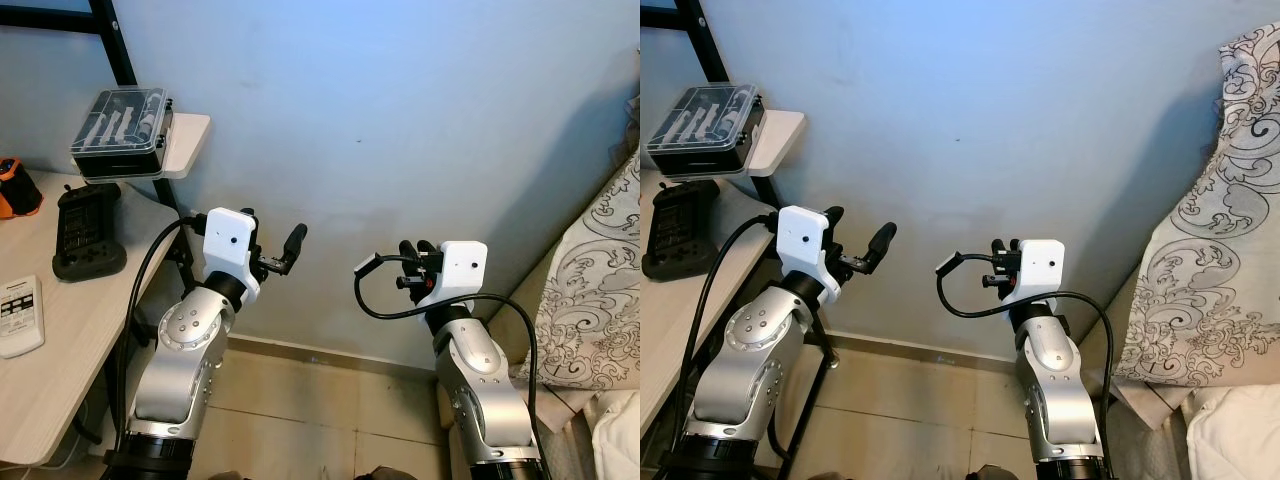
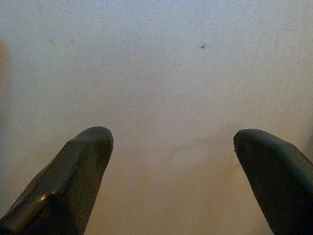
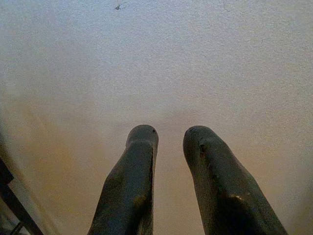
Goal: Clean up the room
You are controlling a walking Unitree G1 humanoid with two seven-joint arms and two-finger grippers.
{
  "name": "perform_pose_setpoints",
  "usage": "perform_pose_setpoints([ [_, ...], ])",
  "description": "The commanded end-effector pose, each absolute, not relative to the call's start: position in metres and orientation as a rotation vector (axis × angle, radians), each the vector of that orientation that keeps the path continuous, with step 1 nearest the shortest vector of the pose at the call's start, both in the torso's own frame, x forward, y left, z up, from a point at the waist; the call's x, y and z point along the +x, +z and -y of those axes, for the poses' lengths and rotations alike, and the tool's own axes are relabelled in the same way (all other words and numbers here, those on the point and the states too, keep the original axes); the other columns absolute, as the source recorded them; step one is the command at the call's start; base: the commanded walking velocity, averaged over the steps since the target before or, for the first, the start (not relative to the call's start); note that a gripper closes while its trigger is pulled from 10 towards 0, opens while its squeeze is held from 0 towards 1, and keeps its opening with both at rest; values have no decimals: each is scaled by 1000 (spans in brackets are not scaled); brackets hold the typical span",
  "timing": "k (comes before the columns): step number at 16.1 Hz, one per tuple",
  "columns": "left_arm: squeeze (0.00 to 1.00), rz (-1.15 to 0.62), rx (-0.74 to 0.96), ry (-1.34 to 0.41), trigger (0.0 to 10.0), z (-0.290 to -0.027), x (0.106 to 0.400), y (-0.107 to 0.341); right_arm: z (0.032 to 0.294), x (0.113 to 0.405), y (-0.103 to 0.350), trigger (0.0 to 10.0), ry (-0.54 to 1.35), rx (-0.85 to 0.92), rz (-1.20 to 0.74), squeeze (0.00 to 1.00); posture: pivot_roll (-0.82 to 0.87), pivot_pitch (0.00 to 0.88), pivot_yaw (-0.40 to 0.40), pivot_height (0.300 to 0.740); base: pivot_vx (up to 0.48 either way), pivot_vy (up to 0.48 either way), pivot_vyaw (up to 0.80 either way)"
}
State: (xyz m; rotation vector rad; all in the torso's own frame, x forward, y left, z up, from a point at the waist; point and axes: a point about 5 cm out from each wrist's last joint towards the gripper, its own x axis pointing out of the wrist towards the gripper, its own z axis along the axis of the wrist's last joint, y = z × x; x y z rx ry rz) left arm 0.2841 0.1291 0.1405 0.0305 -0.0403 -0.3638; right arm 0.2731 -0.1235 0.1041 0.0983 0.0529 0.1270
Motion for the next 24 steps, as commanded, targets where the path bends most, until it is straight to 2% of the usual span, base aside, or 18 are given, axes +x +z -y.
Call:
perform_pose_setpoints([
  [1,0,29,30,-368,10000,-127,287,141,123,274,106,10000,136,106,-57,0,0,0,0,740,0,0,0],
  [3,0,-21,21,-323,10000,-135,292,129,130,266,87,10000,185,107,-132,0,-39,0,-12,740,0,0,0],
  [8,0,-42,22,-308,10000,-139,289,123,135,268,87,10000,167,106,-130,0,-45,0,7,740,0,0,0],
  [18,0,-60,-3,-239,10000,-142,283,115,134,274,88,10000,204,99,-132,0,-14,0,-33,740,0,0,0],
  [24,0,-58,6,-254,10000,-142,287,116,123,280,88,10000,227,116,-119,0,21,0,-27,740,0,0,0],
])
